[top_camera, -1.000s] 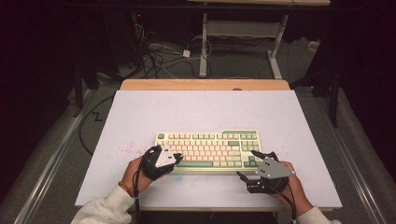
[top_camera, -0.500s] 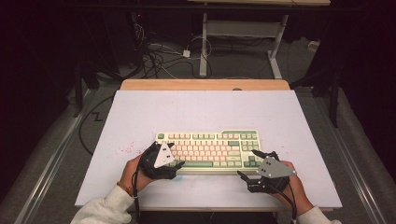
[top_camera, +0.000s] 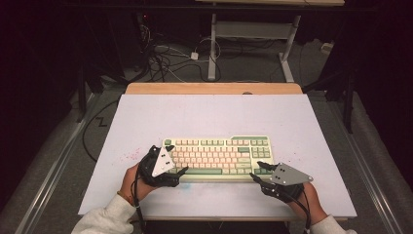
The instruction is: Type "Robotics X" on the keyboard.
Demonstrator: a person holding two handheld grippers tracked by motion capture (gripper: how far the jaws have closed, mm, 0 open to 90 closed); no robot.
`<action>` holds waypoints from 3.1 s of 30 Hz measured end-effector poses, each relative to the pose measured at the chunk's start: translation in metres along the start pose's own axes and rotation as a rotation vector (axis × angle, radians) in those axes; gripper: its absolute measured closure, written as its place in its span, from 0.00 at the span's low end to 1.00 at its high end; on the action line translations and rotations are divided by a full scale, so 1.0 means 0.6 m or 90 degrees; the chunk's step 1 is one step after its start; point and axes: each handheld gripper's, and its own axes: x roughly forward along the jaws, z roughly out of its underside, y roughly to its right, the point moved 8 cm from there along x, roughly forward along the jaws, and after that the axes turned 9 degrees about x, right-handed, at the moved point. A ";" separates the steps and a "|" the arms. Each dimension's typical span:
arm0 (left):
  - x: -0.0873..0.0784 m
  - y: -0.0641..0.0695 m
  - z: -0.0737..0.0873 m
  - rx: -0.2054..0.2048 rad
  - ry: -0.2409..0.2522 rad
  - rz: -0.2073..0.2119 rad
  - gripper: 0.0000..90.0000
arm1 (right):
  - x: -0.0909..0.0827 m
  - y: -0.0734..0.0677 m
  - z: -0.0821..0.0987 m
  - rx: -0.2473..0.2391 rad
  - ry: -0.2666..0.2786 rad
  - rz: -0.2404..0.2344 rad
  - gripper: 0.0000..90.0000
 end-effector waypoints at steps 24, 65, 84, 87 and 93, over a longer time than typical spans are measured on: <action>-0.028 -0.001 0.043 -0.018 -0.004 -0.018 0.22 | 0.000 0.002 0.002 0.013 -0.023 -0.026 1.00; -0.039 0.018 0.073 -0.036 -0.024 0.005 0.22 | 0.105 0.018 -0.003 0.004 -0.144 -0.029 1.00; -0.053 -0.004 0.057 -0.090 -0.018 0.030 0.84 | 0.105 0.013 0.004 0.015 -0.143 -0.023 1.00; -0.050 -0.006 0.053 -0.095 -0.024 0.046 0.94 | 0.104 0.013 0.005 0.014 -0.143 -0.022 1.00; -0.036 -0.011 0.037 -0.095 -0.038 0.065 0.97 | 0.104 0.013 0.005 0.012 -0.142 -0.021 1.00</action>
